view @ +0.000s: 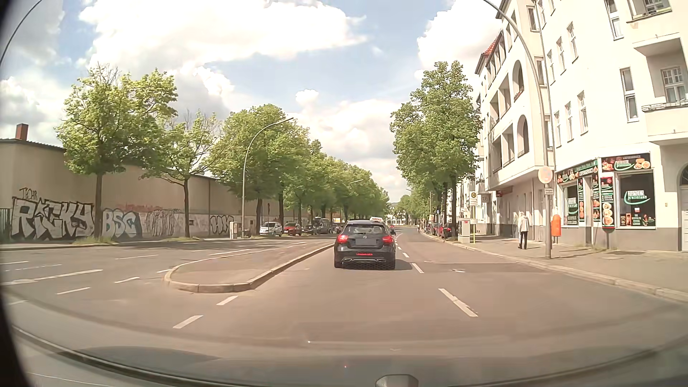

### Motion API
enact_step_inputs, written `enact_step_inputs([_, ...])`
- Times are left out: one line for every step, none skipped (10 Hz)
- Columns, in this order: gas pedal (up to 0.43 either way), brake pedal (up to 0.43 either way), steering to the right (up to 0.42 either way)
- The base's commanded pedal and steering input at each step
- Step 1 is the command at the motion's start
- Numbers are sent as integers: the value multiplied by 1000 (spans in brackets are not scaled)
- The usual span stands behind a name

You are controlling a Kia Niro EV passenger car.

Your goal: Follow the waypoints while adhering to traffic rules and regulations

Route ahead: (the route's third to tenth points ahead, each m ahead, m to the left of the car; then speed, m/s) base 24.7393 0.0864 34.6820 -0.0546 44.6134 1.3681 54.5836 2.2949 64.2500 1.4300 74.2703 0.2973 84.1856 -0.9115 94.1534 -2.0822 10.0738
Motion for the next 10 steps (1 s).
enact_step_inputs([150, 18, 11])
enact_step_inputs([150, 18, 19])
enact_step_inputs([138, 24, 25])
enact_step_inputs([118, 18, 30])
enact_step_inputs([67, 18, 36])
enact_step_inputs([67, 24, 37])
enact_step_inputs([79, 18, 39])
enact_step_inputs([79, 18, 40])
enact_step_inputs([79, 18, 41])
enact_step_inputs([79, 24, 44])
